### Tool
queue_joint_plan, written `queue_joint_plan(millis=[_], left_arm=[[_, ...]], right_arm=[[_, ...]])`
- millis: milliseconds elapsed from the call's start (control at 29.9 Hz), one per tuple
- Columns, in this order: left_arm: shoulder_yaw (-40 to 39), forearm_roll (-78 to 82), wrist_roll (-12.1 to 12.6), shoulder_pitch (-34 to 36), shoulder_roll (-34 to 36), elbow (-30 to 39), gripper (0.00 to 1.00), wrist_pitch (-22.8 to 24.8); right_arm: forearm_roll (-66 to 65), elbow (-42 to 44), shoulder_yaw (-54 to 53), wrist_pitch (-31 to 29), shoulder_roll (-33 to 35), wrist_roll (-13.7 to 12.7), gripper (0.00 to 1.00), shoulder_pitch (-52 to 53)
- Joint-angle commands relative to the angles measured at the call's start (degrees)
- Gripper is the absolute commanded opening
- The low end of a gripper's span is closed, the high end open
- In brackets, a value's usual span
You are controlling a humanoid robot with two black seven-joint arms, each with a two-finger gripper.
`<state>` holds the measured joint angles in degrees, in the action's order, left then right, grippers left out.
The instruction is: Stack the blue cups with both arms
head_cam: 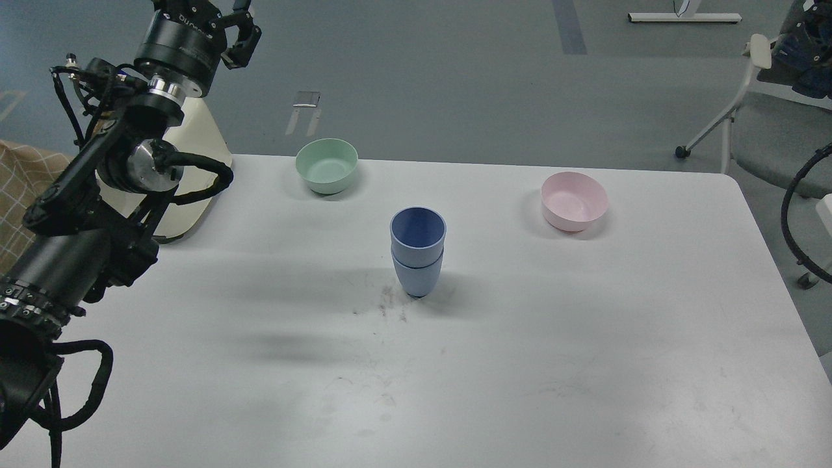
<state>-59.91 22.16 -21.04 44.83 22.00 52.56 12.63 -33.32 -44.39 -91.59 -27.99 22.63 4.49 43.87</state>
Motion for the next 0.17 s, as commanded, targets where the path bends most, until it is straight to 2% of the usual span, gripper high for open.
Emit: queue_joint_plan(millis=[0,134], left_arm=[[-0.1,0.0,1.2,0.0,-0.4,0.0,0.98,0.5],[-1.9,-0.2,1.2,-0.4,-0.7,0.0,0.98,0.6]], right_arm=[[1.5,-0.1,-0.2,0.0,-0.2,0.0,1.00,-1.7],[1.5,-0.2,-1.7,0.0,-0.2,0.0,1.00,-2.5]])
